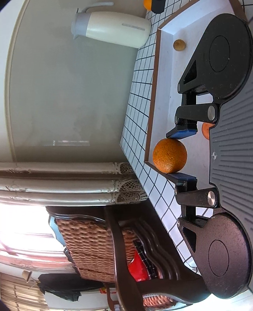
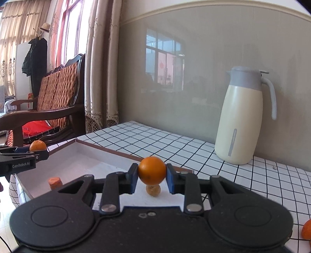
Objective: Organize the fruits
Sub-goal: 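Carry both held oranges over the cardboard box, then open both grippers to drop the oranges into the box, then withdraw both open grippers from the box toward the table items, then grasp a dark brown round fruit with the left gripper while the right gripper grasps an orange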
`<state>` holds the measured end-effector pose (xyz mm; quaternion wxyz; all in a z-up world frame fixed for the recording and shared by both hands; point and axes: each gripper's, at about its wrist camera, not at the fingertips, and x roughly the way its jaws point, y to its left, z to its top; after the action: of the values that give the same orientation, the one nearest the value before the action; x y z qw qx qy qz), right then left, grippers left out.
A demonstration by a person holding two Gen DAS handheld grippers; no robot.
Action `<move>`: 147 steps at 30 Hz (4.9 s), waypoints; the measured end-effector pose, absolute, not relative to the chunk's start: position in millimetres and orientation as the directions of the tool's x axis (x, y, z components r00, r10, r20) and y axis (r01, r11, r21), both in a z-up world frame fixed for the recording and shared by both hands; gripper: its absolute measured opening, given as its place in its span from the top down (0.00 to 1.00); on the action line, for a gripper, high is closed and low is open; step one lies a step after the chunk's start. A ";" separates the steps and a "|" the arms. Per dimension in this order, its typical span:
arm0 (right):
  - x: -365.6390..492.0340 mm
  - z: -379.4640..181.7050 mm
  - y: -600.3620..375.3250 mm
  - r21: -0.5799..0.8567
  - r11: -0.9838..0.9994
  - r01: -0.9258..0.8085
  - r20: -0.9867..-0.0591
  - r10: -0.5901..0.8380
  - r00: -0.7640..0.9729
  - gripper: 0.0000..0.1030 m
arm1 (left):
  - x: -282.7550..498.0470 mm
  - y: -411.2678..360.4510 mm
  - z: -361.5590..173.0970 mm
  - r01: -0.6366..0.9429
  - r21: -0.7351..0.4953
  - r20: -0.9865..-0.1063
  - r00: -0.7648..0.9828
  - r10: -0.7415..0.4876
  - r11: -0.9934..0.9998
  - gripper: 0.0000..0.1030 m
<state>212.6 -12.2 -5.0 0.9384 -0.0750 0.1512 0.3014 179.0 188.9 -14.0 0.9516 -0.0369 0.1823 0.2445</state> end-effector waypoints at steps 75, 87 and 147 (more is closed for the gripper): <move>129.7 7.3 -141.6 -0.050 0.913 -0.406 -0.234 0.384 0.893 0.06 | 105.4 36.4 8.8 -0.238 0.084 -0.098 0.964 0.246 0.968 0.00; 122.7 -8.4 -184.6 -0.129 0.951 -0.282 -0.270 0.240 0.932 0.11 | 117.2 -10.6 -3.2 -0.077 0.077 -0.174 0.981 0.090 0.994 0.00; 188.4 -74.1 -257.4 0.013 0.976 -0.216 -0.507 0.193 0.840 0.71 | 225.1 -143.6 -69.7 0.237 -0.021 -0.496 0.841 -0.215 0.971 0.51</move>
<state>188.4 -257.4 -74.1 0.9590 -0.0225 0.2616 0.1066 225.1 -143.6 -69.7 0.9592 0.0205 0.2560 -0.1178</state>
